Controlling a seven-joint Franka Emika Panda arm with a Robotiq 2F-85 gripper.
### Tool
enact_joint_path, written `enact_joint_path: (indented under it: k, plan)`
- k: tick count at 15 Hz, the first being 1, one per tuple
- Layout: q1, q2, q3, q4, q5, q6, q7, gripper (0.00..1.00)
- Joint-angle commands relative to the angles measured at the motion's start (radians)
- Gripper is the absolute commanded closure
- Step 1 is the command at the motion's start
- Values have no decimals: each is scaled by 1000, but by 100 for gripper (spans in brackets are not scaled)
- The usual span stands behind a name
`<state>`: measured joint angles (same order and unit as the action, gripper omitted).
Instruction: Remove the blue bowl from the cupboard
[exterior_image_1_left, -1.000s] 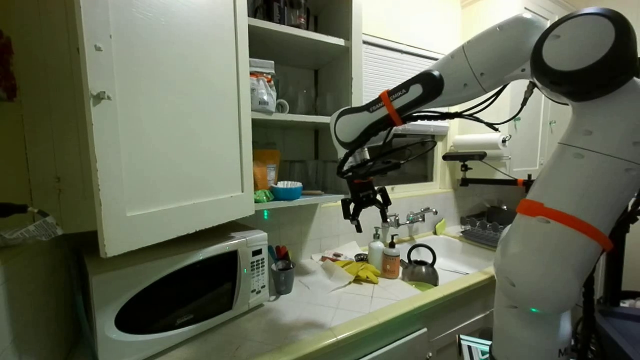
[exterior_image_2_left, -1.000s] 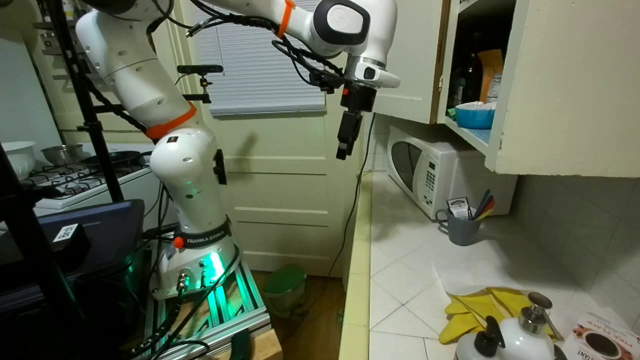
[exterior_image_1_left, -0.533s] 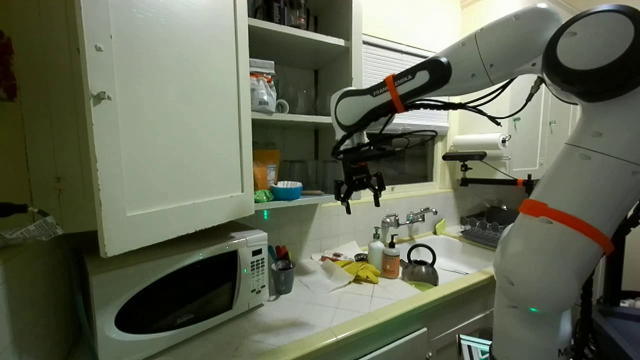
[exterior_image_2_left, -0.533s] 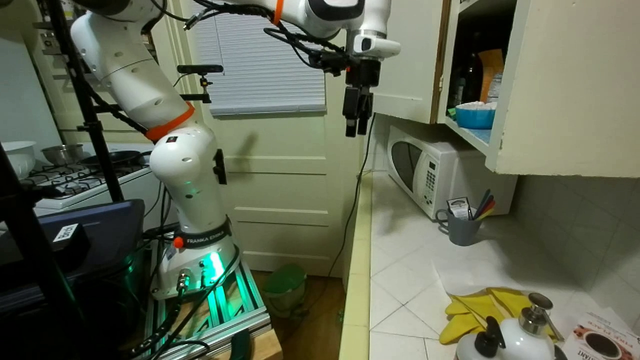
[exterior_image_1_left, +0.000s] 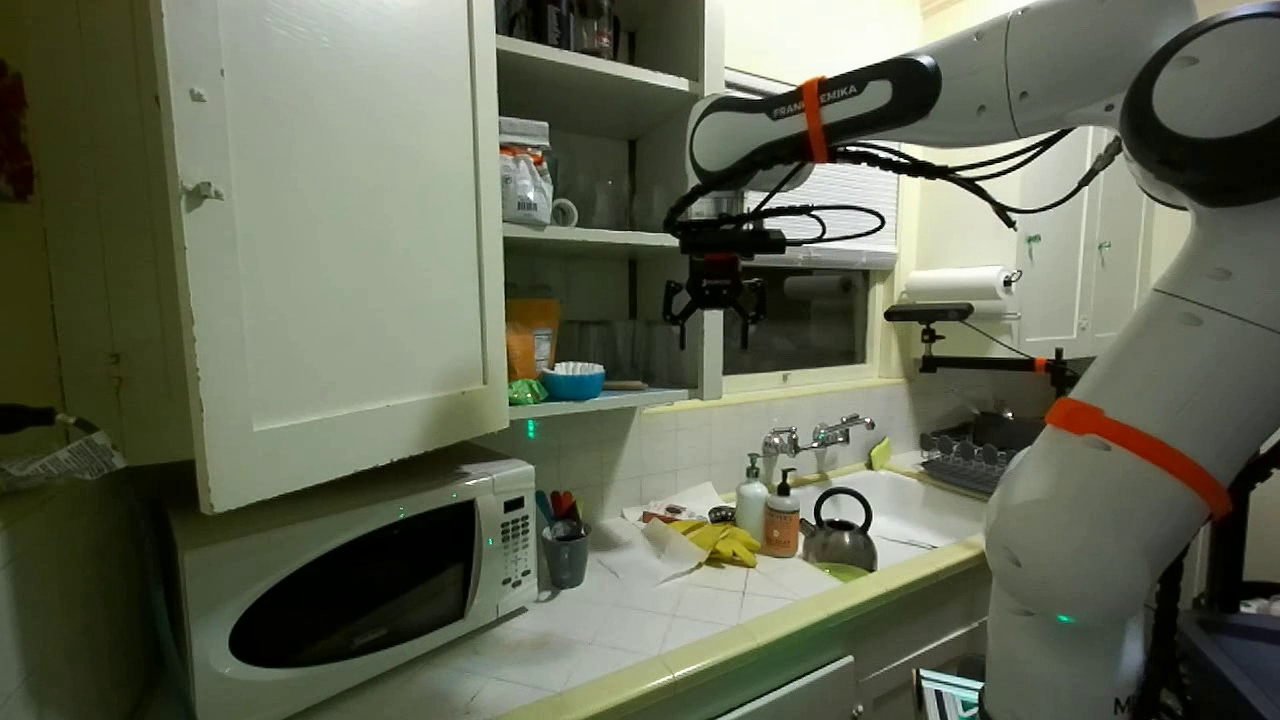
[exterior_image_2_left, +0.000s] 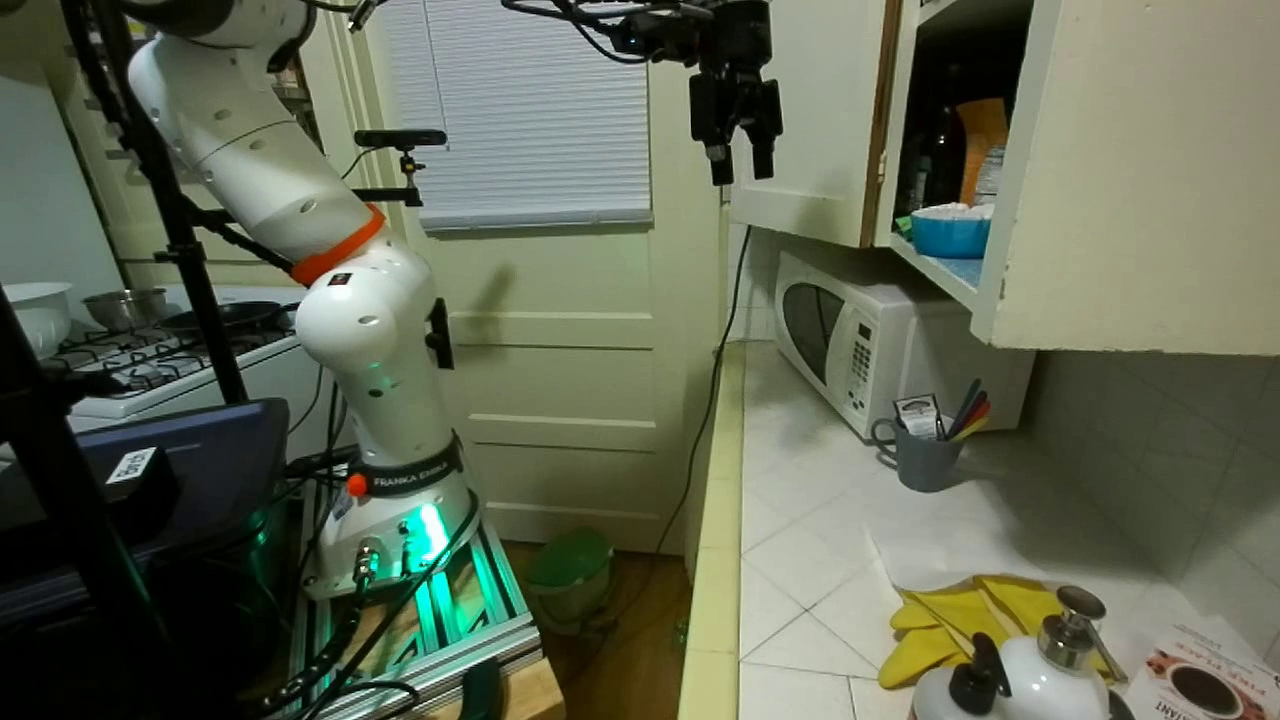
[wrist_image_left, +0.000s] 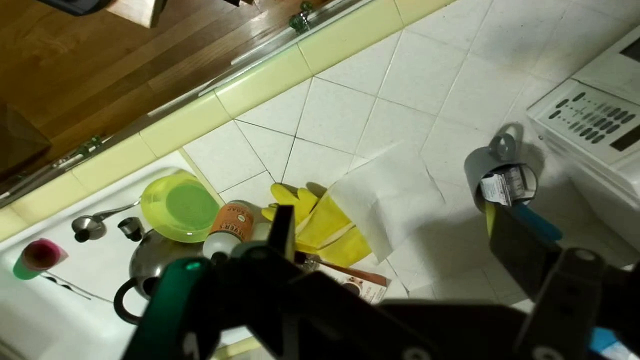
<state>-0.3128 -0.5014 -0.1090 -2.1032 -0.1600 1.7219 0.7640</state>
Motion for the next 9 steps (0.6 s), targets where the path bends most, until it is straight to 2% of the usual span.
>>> enact_joint_path:
  k: [1, 3, 6, 9]
  plan:
    - [-1, 2, 0, 4, 0, -3, 2, 0]
    - [-10, 35, -5, 6, 65, 91, 122, 0]
    - [-2, 91, -17, 27, 142, 197, 213, 0]
    - [-10, 149, -25, 36, 159, 371, 301, 0]
